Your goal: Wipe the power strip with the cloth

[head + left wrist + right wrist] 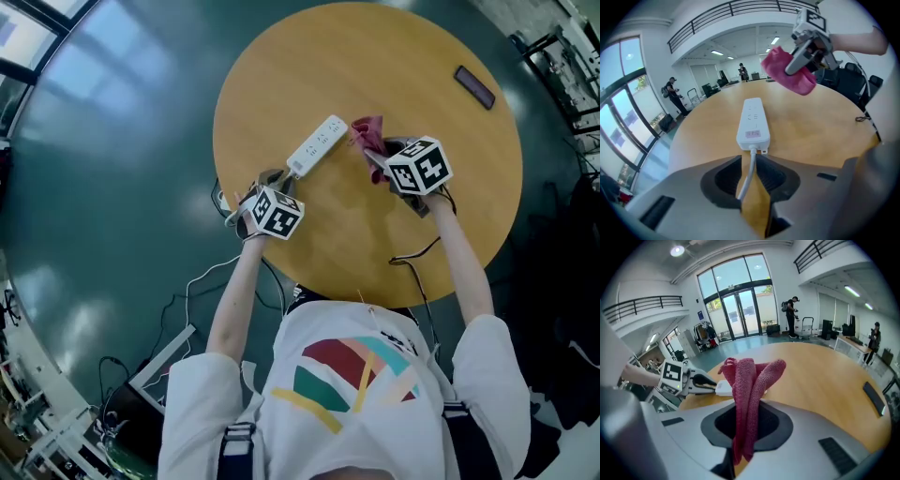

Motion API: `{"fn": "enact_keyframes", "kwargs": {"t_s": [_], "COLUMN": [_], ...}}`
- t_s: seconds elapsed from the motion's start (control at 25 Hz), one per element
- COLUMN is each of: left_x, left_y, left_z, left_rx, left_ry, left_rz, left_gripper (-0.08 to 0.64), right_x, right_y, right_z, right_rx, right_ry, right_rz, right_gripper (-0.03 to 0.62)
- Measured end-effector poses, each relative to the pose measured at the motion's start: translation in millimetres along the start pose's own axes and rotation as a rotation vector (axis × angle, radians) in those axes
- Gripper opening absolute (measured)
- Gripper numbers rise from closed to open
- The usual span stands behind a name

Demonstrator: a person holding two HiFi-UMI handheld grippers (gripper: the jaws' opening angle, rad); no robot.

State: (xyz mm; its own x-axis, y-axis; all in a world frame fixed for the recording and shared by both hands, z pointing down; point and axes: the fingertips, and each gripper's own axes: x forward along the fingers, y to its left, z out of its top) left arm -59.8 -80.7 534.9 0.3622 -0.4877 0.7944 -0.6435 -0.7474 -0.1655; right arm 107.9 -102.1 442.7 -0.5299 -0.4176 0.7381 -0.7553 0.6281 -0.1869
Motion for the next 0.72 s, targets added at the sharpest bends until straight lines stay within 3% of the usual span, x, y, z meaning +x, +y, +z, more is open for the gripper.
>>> {"fn": "enact_keyframes", "kwargs": {"t_s": [0.16,0.24,0.32,0.44,0.52,0.56,0.64,0.72], "left_x": [-33.6,-62.2,-94.0,-138.2,-150.1,-151.5,-156.0,-167.8], "left_y": [21.3,25.9,16.6,-12.1,-31.3,-40.4,-53.0,-57.1], "left_z": [24.3,45.4,67.6,90.8,89.3,86.6,85.7,91.7], "left_rx": [-0.105,-0.197,-0.304,-0.468,-0.516,-0.51,-0.493,-0.496], "left_ry": [-0.182,-0.286,-0.394,-0.57,-0.627,-0.636,-0.662,-0.71], "left_rz": [0.107,0.114,0.054,-0.068,-0.07,-0.057,-0.043,-0.04], "left_gripper": [0.195,0.204,0.202,0.196,0.049,0.043,0.043,0.043], "right_x": [-23.3,-39.6,-57.9,-85.7,-99.8,-102.8,-100.5,-98.0], "right_y": [32.9,44.3,57.2,78.7,91.9,98.7,113.8,128.6], "right_z": [-22.9,-20.2,-10.4,1.8,-4.0,-10.8,-24.3,-32.1], "right_rx": [-0.119,-0.102,-0.011,0.211,0.368,0.418,0.421,0.344], "right_ry": [0.007,-0.054,-0.174,-0.418,-0.566,-0.609,-0.617,-0.586], "right_rz": [-0.087,-0.119,-0.134,-0.148,-0.177,-0.195,-0.228,-0.25], "right_gripper": [0.04,0.04,0.038,0.04,0.038,0.038,0.038,0.04]}}
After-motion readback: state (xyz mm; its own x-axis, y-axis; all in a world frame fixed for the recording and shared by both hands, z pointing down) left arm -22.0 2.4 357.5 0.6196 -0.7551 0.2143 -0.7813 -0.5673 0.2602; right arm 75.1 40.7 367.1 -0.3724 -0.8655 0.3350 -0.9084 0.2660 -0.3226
